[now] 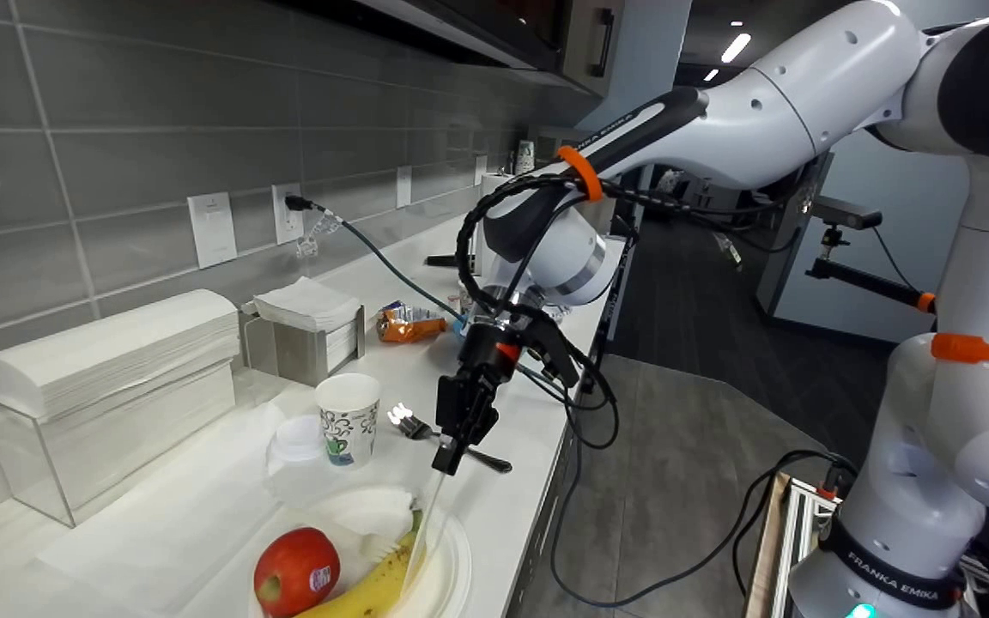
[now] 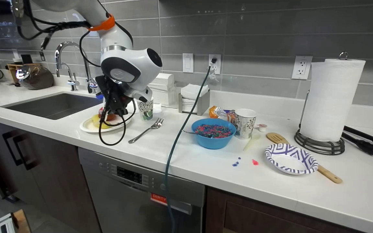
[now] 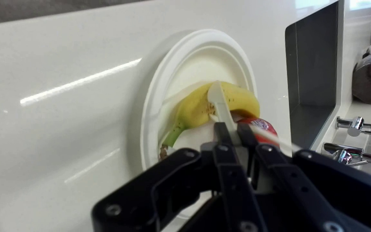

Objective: Remove the plastic knife from the paper cup and put it on the white plate on the left

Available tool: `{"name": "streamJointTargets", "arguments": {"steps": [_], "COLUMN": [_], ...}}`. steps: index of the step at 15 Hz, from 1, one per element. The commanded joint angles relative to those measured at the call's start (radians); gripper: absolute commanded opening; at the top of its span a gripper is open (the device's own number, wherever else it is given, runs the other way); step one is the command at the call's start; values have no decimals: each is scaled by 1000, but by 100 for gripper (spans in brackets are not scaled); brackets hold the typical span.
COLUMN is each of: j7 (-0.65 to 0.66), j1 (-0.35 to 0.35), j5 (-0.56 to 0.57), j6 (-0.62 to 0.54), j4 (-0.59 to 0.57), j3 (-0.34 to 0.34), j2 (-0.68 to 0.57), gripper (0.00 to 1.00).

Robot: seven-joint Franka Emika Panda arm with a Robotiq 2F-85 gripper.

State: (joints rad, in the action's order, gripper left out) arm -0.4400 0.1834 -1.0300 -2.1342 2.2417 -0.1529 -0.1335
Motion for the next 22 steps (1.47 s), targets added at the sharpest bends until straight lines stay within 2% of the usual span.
{"name": "streamJointTargets", "arguments": {"steps": [1,14,22], "j7": [-5,14,17], "j1": [0,-8,-13], "j5": [15,9,-32], "j6": [-16,16,14], "j4": [-7,3,-2], "j3": [-15,-26,-24], "j2": [-30,-16,-54], "gripper": [3,3,3]}}
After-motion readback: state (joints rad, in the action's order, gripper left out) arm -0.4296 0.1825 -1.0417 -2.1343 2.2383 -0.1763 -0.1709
